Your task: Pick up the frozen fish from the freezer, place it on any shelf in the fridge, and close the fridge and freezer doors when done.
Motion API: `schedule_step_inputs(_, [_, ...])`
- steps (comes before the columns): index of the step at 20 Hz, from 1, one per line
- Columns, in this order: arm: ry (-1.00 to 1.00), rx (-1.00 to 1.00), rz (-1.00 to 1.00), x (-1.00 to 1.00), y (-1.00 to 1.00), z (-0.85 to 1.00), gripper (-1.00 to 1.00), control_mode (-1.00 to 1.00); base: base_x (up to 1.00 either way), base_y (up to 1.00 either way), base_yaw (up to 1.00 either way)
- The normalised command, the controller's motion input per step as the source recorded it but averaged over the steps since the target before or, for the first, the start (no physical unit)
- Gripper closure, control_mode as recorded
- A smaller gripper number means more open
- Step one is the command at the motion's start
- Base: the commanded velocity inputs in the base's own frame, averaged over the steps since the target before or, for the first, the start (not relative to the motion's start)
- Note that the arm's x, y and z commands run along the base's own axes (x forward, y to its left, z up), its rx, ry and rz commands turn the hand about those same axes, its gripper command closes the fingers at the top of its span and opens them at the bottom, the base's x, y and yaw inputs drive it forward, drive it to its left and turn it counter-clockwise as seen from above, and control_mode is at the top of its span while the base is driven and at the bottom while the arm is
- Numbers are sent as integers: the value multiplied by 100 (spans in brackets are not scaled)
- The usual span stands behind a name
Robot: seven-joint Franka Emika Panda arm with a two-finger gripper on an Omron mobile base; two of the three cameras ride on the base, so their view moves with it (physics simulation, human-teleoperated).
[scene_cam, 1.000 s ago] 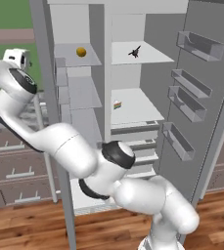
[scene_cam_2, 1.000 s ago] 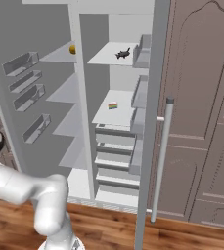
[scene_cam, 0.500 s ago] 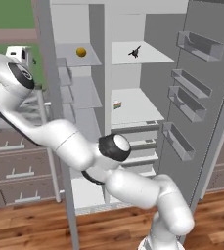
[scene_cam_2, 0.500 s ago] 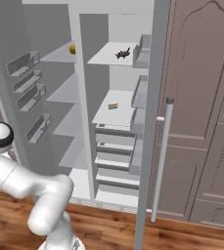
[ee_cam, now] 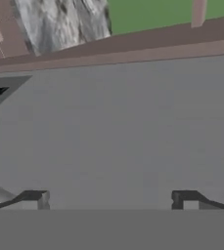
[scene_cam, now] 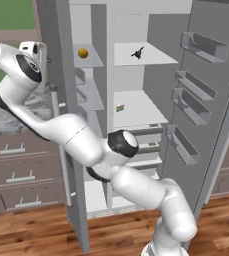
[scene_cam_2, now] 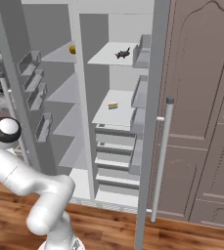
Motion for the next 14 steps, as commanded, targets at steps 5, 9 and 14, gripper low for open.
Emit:
schedule_step_inputs(5, [-1, 0, 0, 0, -85, 0, -100, -100, 0, 0, 0])
schedule_step_inputs(9, [-4, 0, 0, 0, -83, 0, -100, -100, 0, 0, 0])
schedule_step_inputs(14, [-7, 0, 0, 0, -75, 0, -100, -100, 0, 0, 0])
